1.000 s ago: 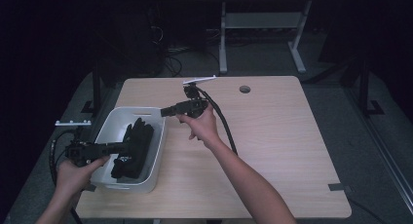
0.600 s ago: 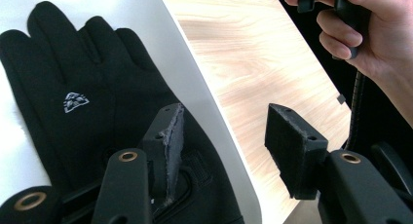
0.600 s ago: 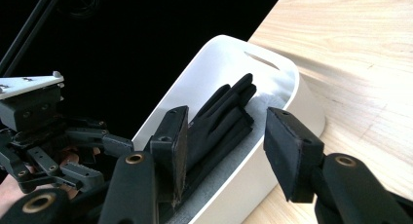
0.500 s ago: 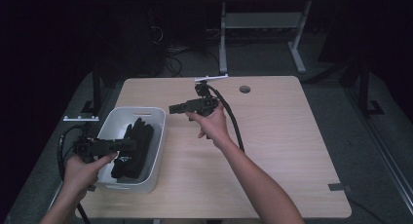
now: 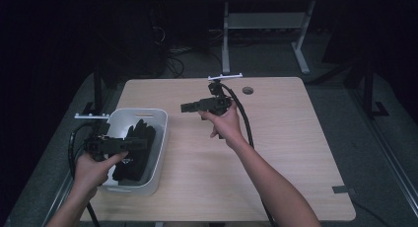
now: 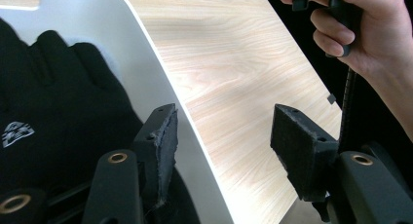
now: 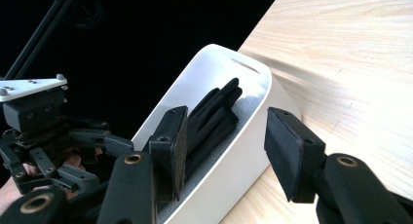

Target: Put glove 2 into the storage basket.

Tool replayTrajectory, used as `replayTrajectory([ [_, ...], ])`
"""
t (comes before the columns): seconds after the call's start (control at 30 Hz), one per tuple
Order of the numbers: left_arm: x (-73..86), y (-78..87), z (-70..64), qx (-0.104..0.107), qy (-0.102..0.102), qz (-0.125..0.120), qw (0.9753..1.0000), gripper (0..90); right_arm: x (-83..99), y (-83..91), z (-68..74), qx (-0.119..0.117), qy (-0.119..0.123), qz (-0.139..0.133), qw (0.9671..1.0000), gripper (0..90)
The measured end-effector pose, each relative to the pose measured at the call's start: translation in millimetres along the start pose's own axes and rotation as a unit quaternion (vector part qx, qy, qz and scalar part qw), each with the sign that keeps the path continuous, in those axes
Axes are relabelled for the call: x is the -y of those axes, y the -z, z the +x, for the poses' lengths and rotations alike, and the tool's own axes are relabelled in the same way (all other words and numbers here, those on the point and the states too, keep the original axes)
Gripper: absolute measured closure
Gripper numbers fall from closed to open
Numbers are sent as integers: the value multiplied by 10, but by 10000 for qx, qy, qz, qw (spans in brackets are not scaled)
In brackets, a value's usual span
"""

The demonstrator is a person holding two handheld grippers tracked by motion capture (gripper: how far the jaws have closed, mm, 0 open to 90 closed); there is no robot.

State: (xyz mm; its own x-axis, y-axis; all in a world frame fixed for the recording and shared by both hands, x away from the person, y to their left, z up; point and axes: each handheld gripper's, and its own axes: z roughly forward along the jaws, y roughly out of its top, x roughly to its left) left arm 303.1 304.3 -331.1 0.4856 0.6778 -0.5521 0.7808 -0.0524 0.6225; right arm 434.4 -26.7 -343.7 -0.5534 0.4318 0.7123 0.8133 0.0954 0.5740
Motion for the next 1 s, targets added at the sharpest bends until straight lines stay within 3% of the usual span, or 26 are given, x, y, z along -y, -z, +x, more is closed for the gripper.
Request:
replayTrajectory([
  [0.43, -78, -175, -184, 38, -196, 102, 9997, 402, 31, 302, -54, 1, 40, -117, 9999, 500],
  [0.73, -104, -275, -271, 108, -241, 155, 9995, 370, 85, 498, -110, 81, 12, -233, 9997, 496],
  [1.0, -134, -408, -391, 173, -397, 208, 9988, 346, 153, 662, -180, 175, -27, -250, 9995, 490],
])
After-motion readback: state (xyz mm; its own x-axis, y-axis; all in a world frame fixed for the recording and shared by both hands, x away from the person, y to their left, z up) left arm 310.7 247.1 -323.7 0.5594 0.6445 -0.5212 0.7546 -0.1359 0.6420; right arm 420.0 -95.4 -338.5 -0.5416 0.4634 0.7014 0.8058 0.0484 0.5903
